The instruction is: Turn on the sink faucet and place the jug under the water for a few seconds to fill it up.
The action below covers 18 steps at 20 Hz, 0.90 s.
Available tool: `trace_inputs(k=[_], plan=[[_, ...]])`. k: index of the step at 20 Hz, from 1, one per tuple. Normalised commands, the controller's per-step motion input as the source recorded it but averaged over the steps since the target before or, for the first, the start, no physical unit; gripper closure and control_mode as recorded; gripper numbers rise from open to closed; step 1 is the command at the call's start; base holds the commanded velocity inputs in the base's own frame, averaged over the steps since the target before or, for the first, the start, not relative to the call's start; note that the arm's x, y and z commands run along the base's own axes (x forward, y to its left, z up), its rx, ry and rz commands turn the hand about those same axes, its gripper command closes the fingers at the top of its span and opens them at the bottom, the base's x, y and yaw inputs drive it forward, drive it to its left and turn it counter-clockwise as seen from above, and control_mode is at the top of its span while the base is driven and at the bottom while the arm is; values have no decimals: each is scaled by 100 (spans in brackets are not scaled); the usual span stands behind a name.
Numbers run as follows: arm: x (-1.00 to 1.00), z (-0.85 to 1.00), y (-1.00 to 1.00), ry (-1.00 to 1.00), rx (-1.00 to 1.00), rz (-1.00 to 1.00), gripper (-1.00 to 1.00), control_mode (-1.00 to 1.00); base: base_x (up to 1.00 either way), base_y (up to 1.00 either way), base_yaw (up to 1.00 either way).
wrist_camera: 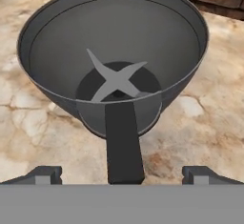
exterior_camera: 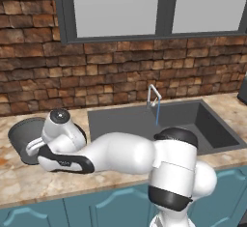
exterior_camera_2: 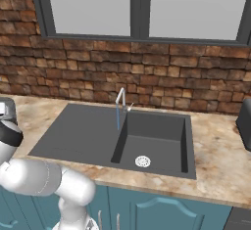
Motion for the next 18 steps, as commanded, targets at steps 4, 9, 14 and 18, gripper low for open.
trace_inputs(k=[4, 9, 14, 18], plan=[[13, -13, 0, 0, 0, 2, -100, -100, 0, 0, 0], [11, -9, 6, 0, 0, 1, -100, -100, 0, 0, 0], [17, -12, 31, 2, 0, 0, 100, -100, 0, 0, 0], [9, -20, 31, 5, -2, 0, 100, -100, 0, 0, 0]])
